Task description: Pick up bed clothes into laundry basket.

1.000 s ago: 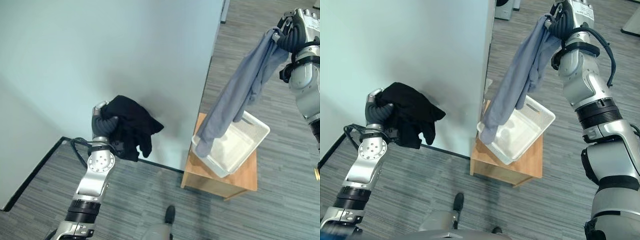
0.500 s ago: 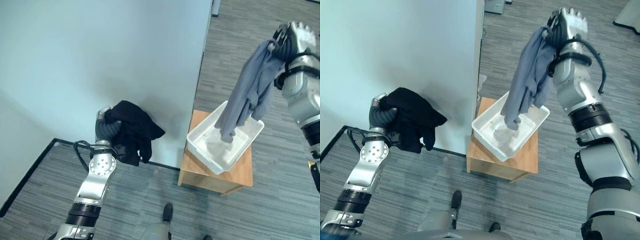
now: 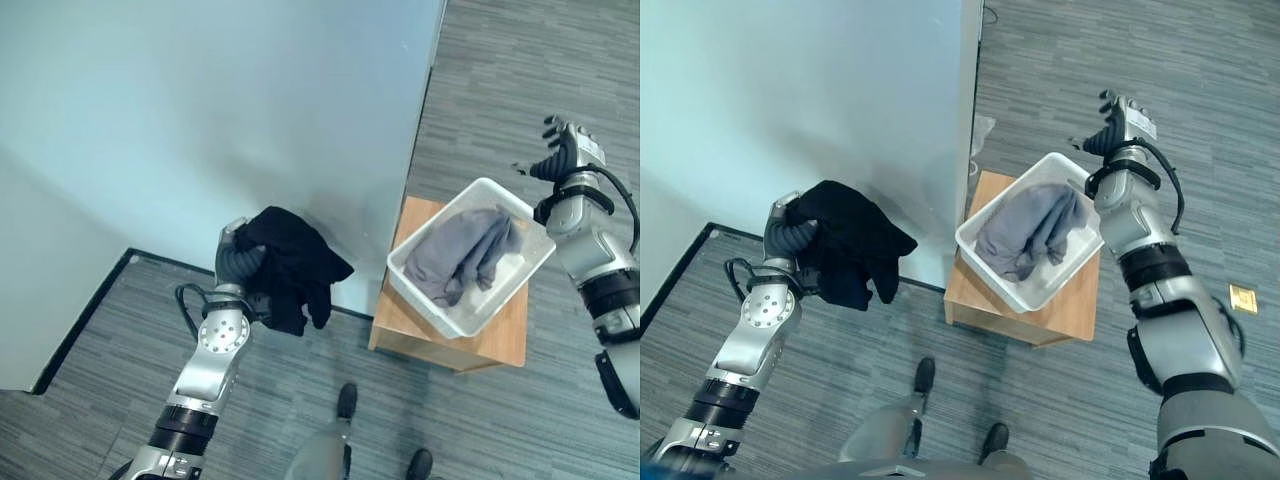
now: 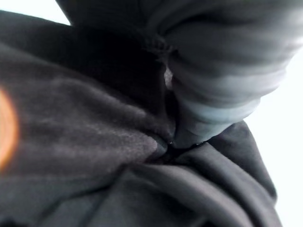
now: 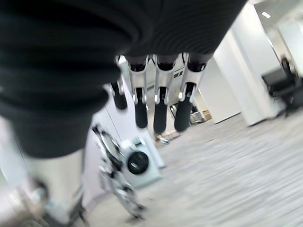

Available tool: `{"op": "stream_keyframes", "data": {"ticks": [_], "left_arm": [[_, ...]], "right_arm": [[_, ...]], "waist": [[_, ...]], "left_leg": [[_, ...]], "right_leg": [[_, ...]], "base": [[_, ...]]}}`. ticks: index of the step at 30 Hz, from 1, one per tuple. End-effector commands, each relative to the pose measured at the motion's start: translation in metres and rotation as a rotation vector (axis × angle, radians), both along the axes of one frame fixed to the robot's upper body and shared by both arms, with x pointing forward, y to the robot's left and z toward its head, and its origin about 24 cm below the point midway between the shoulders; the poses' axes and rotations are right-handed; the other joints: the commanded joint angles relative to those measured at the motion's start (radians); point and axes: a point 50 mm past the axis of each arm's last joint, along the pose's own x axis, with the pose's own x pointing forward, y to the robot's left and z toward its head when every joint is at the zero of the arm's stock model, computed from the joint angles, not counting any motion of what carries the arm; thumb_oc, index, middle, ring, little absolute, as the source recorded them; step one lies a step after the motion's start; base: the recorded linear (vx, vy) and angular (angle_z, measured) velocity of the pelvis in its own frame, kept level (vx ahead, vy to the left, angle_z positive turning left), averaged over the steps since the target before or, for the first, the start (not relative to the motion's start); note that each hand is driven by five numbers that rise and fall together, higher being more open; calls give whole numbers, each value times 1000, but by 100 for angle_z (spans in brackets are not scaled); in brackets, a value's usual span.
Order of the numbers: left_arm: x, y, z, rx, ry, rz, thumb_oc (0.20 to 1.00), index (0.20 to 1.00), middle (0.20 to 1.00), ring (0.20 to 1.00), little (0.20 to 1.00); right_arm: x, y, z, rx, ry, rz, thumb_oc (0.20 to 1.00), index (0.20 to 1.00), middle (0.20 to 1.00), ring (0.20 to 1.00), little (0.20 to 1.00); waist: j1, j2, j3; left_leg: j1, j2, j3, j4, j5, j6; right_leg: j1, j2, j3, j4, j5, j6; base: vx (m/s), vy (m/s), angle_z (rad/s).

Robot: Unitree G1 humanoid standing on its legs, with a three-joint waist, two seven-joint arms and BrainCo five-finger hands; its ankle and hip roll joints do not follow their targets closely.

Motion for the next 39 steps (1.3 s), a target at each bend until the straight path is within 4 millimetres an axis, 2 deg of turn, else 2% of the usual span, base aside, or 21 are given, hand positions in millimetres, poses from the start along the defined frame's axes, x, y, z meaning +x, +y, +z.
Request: {"op": "stream_keyframes", "data": {"ticks": [1, 3, 4, 6, 7, 8, 9, 11, 12, 13, 14, 16, 18, 20, 23, 26, 29, 30, 33, 37, 39], "left_arm": [[8, -40, 50, -8, -243, -159, 200, 200, 200, 200, 200], [8, -46, 53, -3, -253, -180, 200, 200, 200, 200, 200], [8, -55, 59, 7, -274, -214, 200, 200, 200, 200, 200], [6, -63, 68, 17, -310, -256, 200, 200, 200, 200, 200], [2, -63, 73, 19, -335, -266, 200, 200, 200, 200, 200], [-1, -60, 76, 19, -349, -262, 200, 200, 200, 200, 200], [-2, -57, 78, 23, -360, -248, 200, 200, 200, 200, 200], [-6, -47, 72, 31, -341, -206, 200, 200, 200, 200, 200], [-11, -44, 70, 50, -335, -206, 200, 200, 200, 200, 200], [-15, -39, 66, 44, -327, -192, 200, 200, 200, 200, 200], [-18, -36, 63, 42, -321, -183, 200, 200, 200, 200, 200], [-25, -33, 59, 67, -310, -186, 200, 200, 200, 200, 200], [-28, -31, 56, 73, -306, -165, 200, 200, 200, 200, 200], [-27, -29, 52, 98, -295, -142, 200, 200, 200, 200, 200], [-18, -20, 44, 213, -253, -28, 200, 200, 200, 200, 200], [-2, 1, 34, 346, -189, 163, 200, 200, 200, 200, 200], [16, 19, 39, 525, -169, 316, 200, 200, 200, 200, 200], [25, 32, 42, 659, -139, 405, 200, 200, 200, 200, 200], [42, 67, 44, 879, -12, 564, 200, 200, 200, 200, 200], [52, 88, 50, 991, 75, 649, 200, 200, 200, 200, 200], [56, 96, 56, 1015, 92, 668, 200, 200, 200, 200, 200]], "right_arm": [[-12, -1, 31, 10, -184, 36, 1000, 1000, 1000, 1000, 1000], [-18, 1, 25, 27, -200, 53, 1000, 1000, 1000, 1000, 1000], [-28, 6, 18, 47, -230, 83, 1000, 1000, 1000, 1000, 1000], [-32, 10, 8, 48, -215, 102, 1000, 1000, 1000, 1000, 1000], [-34, 11, 0, 33, -196, 102, 1000, 1000, 1000, 1000, 1000], [-36, 10, -13, 12, -146, 100, 1000, 1000, 1000, 1000, 1000], [-38, 7, -28, 20, -96, 94, 1000, 1000, 1000, 1000, 1000], [-49, -3, -69, 56, 35, 56, 1000, 1000, 1000, 1000, 1000], [-58, -13, -93, 88, 113, 12, 1000, 1000, 1000, 1000, 1000], [-65, -21, -117, 113, 201, -31, 1000, 1000, 1000, 1000, 1000], [-70, -29, -137, 132, 277, -68, 1000, 1000, 1000, 1000, 1000], [-89, -40, -174, 178, 408, -133, 1000, 1000, 1000, 1000, 1000], [-103, -46, -195, 207, 489, -157, 1000, 1000, 1000, 1000, 1000], [-117, -48, -214, 251, 549, -177, 1000, 1000, 1000, 1000, 1000], [-130, -44, -229, 270, 610, -141, 1000, 1000, 1000, 1000, 1000], [-143, -45, -238, 264, 661, -110, 1000, 1000, 1000, 1000, 1000], [-158, -53, -241, 265, 691, -112, 1000, 1000, 1000, 1000, 1000], [-163, -56, -241, 251, 702, -113, 1000, 1000, 1000, 1000, 1000], [-183, -59, -255, 290, 762, -127, 1000, 1000, 1000, 1000, 1000], [-195, -46, -267, 361, 794, -100, 1000, 1000, 1000, 1000, 1000], [-195, -51, -270, 375, 815, -112, 1000, 1000, 1000, 1000, 1000]], "waist": [[-1, 24, -51], [-6, 20, -49], [-35, 21, -44], [-43, 38, -20], [-27, 52, -12], [-11, 67, -7], [-8, 75, -8], [4, 73, -8], [9, 66, -13], [14, 62, -17], [22, 60, -27], [35, 50, -38], [23, 50, -39], [7, 58, -43], [-32, 73, -32], [-60, 83, -8], [-72, 77, 6], [-80, 73, 10], [-136, 78, 9], [-174, 67, 1], [-186, 57, -3]], "left_leg": [[136, 81, 58, 14, -141, -104], [141, 78, 61, 14, -146, -99], [152, 73, 68, 14, -159, -83], [169, 87, 101, 14, -170, -72], [175, 105, 139, 14, -174, -70], [183, 128, 182, 14, -178, -72], [189, 142, 203, 14, -187, -74], [203, 157, 269, 14, -175, -71], [220, 156, 262, 14, -192, -76], [217, 157, 292, 14, -173, -73], [225, 162, 288, 14, -184, -83], [232, 173, 304, 14, -174, -95], [229, 192, 326, 14, -141, -105], [242, 227, 322, 14, -139, -135], [252, 256, 352, 19, -103, -139], [244, 246, 328, 77, -108, -141], [177, 184, 230, 93, -123, -135], [154, 167, 205, 80, -119, -134], [201, 197, 254, 23, -104, -141], [232, 213, 292, 14, -112, -143], [239, 216, 306, 14, -116, -144]], "right_leg": [[-31, -56, 27, 15, 6, 49], [-30, -57, 39, 15, 10, 48], [-30, -56, 60, 16, 23, 49], [-79, -75, 37, 96, 31, 61], [-94, -108, -31, 128, 36, 65], [-83, -152, -129, 149, 38, 59], [-69, -178, -175, 155, 31, 55], [-40, -231, -234, 155, 65, 62], [-30, -234, -201, 151, 68, 73], [-26, -244, -218, 134, 95, 79], [-8, -242, -210, 111, 95, 99], [18, -219, -209, 56, 103, 102], [25, -199, -215, 24, 106, 94], [38, -168, -188, 17, 70, 96], [21, -129, -166, 15, 48, 73], [11, -112, -135, 15, 30, 60], [5, -104, -113, 15, 20, 53], [0, -95, -98, 15, 20, 51], [2, -81, -83, 15, 27, 55], [-4, -79, -76, 15, 42, 59], [-13, -77, -64, 15, 47, 63]], "base": [[21, 35, -6], [2, 33, -10], [-85, 64, -18], [-117, 56, -37], [-131, 0, -88], [-141, -26, -144], [-114, -54, -140], [-135, -100, -124], [-138, -143, -116], [20, -148, -103], [-41, -167, -40], [-8, -218, -62], [-105, -224, -49], [-46, -226, -44], [-41, -145, -42], [-59, -71, -43], [6, -50, -36], [64, -31, -17], [62, 14, -13], [80, 41, -17], [55, 38, -13]]}}
